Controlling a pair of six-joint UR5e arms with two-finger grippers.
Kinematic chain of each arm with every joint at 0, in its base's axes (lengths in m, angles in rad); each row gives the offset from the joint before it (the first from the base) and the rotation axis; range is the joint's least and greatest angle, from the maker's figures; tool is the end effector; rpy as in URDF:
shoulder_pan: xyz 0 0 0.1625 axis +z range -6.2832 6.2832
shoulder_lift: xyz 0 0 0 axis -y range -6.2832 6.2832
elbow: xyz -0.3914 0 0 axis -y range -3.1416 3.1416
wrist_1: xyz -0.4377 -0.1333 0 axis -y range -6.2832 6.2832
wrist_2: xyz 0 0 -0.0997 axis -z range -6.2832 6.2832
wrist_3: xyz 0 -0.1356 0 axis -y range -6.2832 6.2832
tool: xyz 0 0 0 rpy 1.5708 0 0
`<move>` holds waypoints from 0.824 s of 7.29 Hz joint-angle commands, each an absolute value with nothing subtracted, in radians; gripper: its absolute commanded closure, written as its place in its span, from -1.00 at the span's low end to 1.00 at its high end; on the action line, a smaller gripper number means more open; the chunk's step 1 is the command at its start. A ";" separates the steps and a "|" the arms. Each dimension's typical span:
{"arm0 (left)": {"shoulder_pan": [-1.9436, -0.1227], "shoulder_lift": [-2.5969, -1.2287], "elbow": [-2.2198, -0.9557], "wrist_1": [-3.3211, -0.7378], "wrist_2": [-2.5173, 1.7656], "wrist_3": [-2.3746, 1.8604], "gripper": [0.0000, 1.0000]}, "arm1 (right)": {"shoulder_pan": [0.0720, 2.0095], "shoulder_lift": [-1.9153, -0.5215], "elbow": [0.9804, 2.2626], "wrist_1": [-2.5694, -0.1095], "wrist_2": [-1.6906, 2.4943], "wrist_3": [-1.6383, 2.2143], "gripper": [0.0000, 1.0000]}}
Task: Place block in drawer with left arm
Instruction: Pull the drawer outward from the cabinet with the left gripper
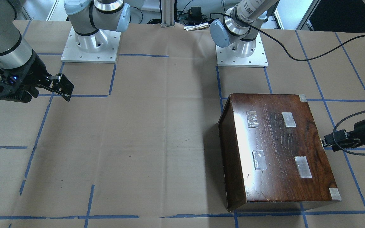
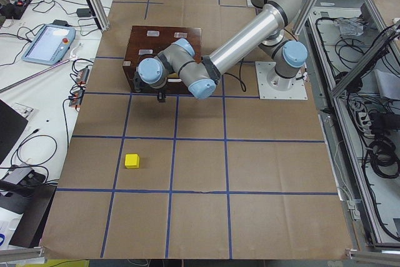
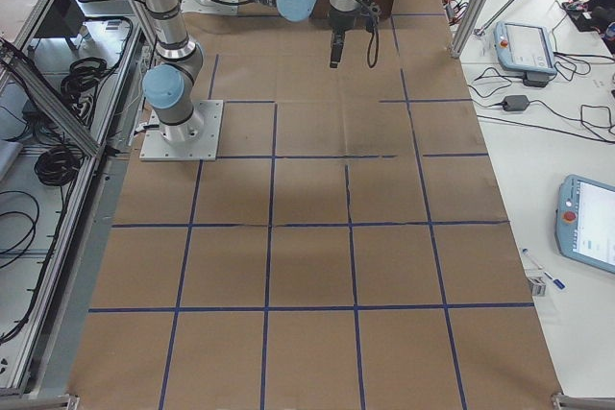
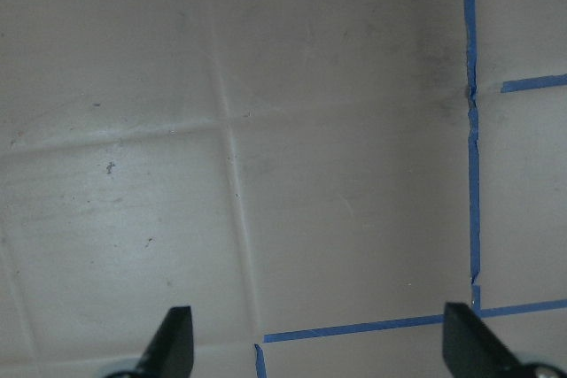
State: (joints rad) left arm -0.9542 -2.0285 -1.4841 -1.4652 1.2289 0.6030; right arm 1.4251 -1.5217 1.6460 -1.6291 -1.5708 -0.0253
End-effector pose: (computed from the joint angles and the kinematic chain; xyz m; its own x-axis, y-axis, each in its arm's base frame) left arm 0.2263 -0.6284 0.2055 -0.9076 -0.0613 0.4152 -0.0525 0.9981 0.0326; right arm 0.0529 -0.5577 0.3573 -0.9928 0.1202 -0.0017 0.1198 0.9906 0.0659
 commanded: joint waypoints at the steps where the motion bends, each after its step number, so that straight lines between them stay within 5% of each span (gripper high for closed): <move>1: -0.954 -2.033 -1.494 -1.473 1.233 0.607 -0.98 | 1.425 -1.522 1.646 -1.629 -1.571 -0.026 -1.00; 6: -0.953 -2.040 -1.491 -1.473 1.311 0.612 -0.98 | 1.425 -1.522 1.646 -1.629 -1.571 -0.026 -1.00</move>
